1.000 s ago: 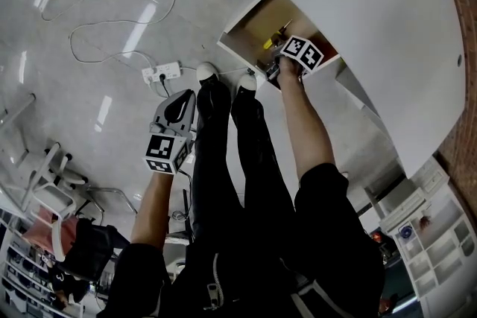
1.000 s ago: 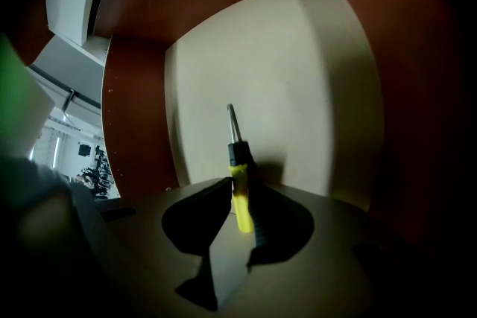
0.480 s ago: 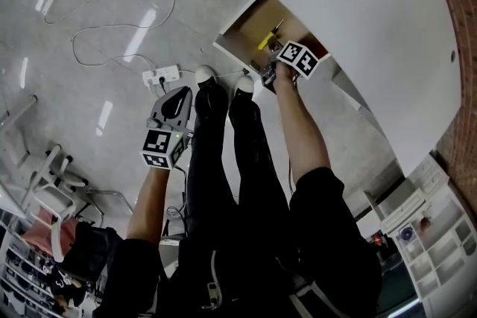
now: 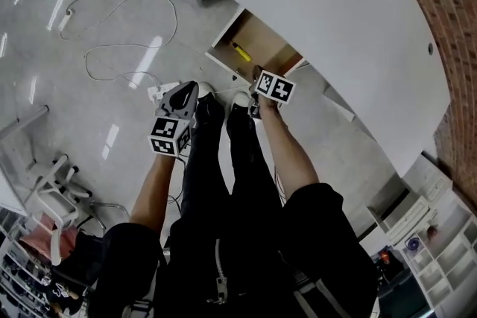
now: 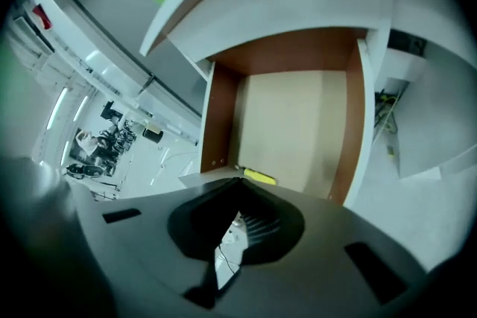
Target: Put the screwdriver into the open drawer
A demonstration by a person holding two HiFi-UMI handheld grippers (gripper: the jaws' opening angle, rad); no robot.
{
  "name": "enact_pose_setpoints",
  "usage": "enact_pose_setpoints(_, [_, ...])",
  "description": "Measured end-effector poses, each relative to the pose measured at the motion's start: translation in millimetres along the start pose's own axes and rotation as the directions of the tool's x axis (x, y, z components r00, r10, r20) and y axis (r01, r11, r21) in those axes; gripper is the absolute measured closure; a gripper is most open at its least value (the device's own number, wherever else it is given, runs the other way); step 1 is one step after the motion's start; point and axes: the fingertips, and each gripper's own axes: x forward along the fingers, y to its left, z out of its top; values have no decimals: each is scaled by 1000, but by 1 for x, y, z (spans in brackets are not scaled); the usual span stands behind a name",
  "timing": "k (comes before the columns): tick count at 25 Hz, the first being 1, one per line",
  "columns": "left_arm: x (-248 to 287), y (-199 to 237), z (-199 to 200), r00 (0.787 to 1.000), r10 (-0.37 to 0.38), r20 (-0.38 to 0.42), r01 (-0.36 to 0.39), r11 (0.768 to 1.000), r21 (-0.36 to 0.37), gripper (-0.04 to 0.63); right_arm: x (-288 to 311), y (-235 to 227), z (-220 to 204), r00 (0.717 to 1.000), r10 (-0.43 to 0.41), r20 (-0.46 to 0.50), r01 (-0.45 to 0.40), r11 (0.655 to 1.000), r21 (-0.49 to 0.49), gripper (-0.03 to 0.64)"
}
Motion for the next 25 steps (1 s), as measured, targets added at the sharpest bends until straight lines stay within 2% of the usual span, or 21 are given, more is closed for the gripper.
enact_pose_setpoints(7, [-14, -29, 46, 998, 19, 66, -23, 998, 52, 560, -84, 22, 21, 993, 60, 103, -40, 982, -187, 607])
enact_pose_setpoints(12, [-29, -46, 83, 991, 42, 126, -53, 995, 86, 560, -147, 49, 50, 963, 163, 216, -71, 923, -377, 607])
enact_pose_setpoints(18, [-46, -70, 155, 971, 46, 236, -87, 982, 167, 560, -228, 82, 99, 897, 269, 351, -50, 851, -523, 607])
enact_pose_setpoints(25, [-70, -101, 231, 933, 23, 359, -126, 956, 266, 560, -321, 114, 154, 790, 367, 491, 21, 784, -620, 609])
